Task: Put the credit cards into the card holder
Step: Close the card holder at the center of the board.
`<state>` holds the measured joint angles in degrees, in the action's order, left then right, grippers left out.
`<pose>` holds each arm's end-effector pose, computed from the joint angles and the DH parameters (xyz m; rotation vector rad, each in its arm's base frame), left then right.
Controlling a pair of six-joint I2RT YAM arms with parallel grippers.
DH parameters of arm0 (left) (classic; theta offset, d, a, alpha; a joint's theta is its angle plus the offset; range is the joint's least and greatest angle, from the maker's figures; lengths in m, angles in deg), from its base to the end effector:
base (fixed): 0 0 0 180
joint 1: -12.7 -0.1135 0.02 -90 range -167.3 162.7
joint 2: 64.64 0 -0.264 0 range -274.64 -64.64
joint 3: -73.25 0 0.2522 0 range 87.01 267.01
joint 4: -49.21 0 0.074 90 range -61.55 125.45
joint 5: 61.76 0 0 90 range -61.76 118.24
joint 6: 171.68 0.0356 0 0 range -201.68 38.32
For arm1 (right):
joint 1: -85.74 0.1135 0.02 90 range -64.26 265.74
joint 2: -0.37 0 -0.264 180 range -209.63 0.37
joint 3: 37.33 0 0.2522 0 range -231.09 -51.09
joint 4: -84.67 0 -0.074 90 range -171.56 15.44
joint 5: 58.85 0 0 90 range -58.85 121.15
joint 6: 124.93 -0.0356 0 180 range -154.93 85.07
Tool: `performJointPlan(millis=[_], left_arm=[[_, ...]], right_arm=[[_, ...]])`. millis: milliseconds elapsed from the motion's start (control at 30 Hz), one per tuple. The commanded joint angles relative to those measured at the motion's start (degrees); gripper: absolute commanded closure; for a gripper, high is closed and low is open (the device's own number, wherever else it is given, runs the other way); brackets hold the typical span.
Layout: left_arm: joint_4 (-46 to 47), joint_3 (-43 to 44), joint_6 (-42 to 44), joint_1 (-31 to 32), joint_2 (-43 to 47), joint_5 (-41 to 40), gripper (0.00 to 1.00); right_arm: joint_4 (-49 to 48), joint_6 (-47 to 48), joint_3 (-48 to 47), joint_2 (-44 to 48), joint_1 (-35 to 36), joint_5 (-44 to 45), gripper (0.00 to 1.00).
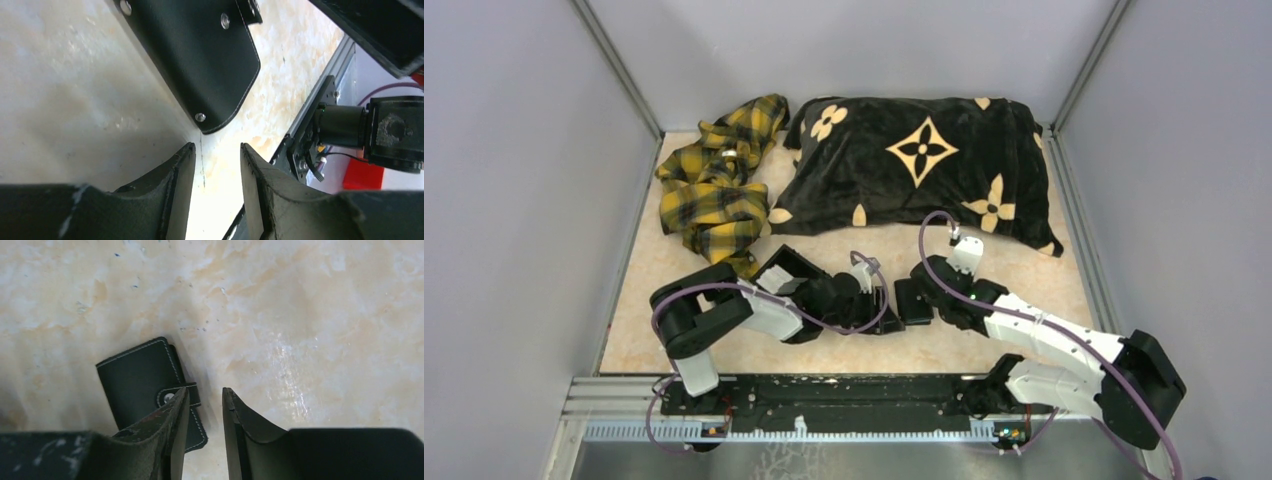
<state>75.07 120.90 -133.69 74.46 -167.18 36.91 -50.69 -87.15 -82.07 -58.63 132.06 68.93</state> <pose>0.1457 -0.2826 0.1119 0.3073 2.3567 -1.2690 0.1409 0.1160 0.1902 0.3377 2.2896 -0.0286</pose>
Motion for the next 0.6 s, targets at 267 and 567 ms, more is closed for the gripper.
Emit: performJointPlan(millis=[267, 567], left_arm=[[-14.5, 2.2, 6.0, -4.1, -3.3, -5.9, 0.51], [-13.6, 2.5, 6.7, -6.1, -4.9, -4.2, 0.51]], right_arm=[[2.3, 6.2, -11.2, -7.3, 1.3, -2.4, 0.65], [1.8, 6.7, -13.6, -13.0, 3.0, -3.5, 0.65]])
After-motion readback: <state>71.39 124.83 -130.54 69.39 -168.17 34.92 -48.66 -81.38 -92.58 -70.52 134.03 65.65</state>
